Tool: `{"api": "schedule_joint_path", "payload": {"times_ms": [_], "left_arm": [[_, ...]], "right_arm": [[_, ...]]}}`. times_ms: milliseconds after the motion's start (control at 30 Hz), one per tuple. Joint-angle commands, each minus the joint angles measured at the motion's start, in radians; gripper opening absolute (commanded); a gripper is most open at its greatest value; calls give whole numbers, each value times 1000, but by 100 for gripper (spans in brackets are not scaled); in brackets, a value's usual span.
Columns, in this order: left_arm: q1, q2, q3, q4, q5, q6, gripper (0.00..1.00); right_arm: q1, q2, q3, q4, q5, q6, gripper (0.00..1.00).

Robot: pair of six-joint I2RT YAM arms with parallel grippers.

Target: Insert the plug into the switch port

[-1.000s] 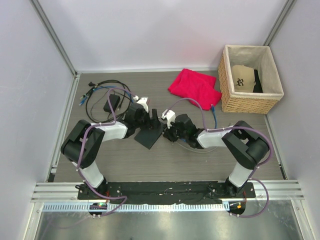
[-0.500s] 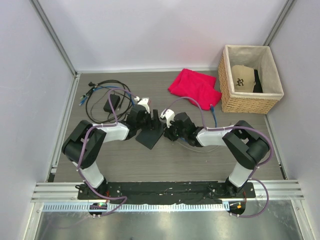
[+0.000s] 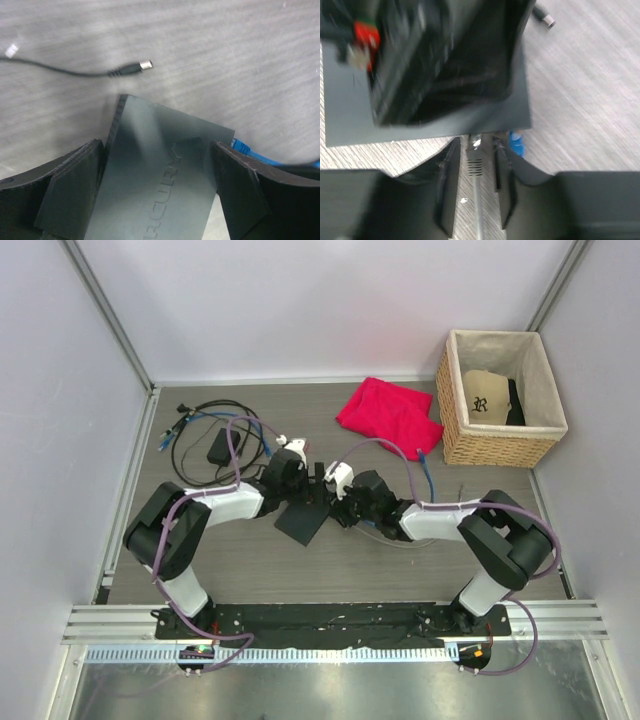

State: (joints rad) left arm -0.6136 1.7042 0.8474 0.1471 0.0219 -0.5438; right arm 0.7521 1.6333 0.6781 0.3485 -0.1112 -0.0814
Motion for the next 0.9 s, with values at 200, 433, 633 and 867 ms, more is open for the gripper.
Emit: {"api": "schedule_joint_path", "payload": {"times_ms": [200,433,633,867], "left_arm": [[34,-75,179,-417,-321,-68,100],[74,-34,375,-569,-528,-65,95],[117,145,551,-639,-588,-96,80],[143,328,716,-704,-603,-100,61]], "right_arm": [[0,-226,-51,-31,100,32,73],[-8,-420,-110,-72,269,80,92],[-36,-500,-166,-39,367,123,97],[-46,-491,-173,-28,363,138,98]]}}
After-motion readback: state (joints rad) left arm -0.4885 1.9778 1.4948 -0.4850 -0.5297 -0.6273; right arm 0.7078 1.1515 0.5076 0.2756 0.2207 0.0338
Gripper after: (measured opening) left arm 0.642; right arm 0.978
